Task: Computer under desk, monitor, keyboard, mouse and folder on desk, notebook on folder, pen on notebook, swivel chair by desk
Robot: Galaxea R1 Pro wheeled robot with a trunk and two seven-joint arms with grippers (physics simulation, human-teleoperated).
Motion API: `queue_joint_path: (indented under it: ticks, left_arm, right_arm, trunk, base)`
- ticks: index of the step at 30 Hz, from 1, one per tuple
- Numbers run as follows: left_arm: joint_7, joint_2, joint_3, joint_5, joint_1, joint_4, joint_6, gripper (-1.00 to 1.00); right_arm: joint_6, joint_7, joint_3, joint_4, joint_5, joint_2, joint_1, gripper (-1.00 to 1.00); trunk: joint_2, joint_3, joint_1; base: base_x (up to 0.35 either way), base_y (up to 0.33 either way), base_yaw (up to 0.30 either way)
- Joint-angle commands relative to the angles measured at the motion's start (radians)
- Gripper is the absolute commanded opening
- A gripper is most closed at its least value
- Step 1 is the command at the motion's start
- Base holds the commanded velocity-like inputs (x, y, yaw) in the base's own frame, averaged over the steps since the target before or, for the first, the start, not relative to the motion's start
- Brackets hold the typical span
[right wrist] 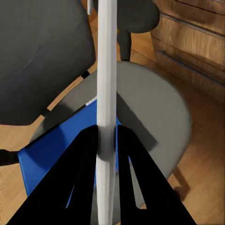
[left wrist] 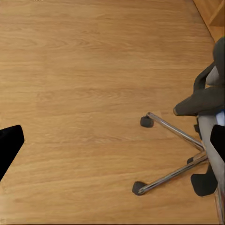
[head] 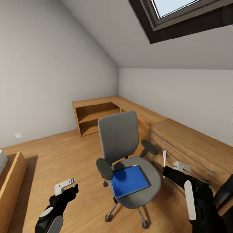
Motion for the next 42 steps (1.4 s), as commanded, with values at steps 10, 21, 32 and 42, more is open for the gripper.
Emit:
queue_joint_path:
  ticks: [10,21,32,42]
  left_arm:
    - [0.024,0.001,-0.016,0.009,-0.001,-0.001,0.004,1.00]
    - [0.023,0.002,-0.016,0.011,-0.001,0.002,0.007,1.00]
    - [0.022,0.004,-0.015,0.010,-0.001,0.015,0.007,1.00]
    - [0.021,0.005,-0.014,0.010,-0.001,0.021,0.006,1.00]
  right_arm:
    - [0.015,0.000,-0.091,-0.001,-0.133,-0.007,-0.001,-1.00]
    - [0.015,0.000,-0.189,0.000,-0.149,-0.008,-0.001,-1.00]
    - [0.014,0.000,-0.210,-0.001,-0.150,-0.010,-0.001,-1.00]
    - [0.005,-0.001,-0.215,0.000,-0.150,-0.010,-0.001,-1.00]
  trunk:
    - [0.063,0.027,-0.035]
    - [0.063,0.027,-0.035]
    - [0.063,0.027,-0.035]
    - [0.063,0.027,-0.035]
  base:
    - [0.000,0.000,-0.169]
    - [0.000,0.000,-0.283]
    - [0.029,-0.078,-0.296]
    - [0.137,-0.274,-0.296]
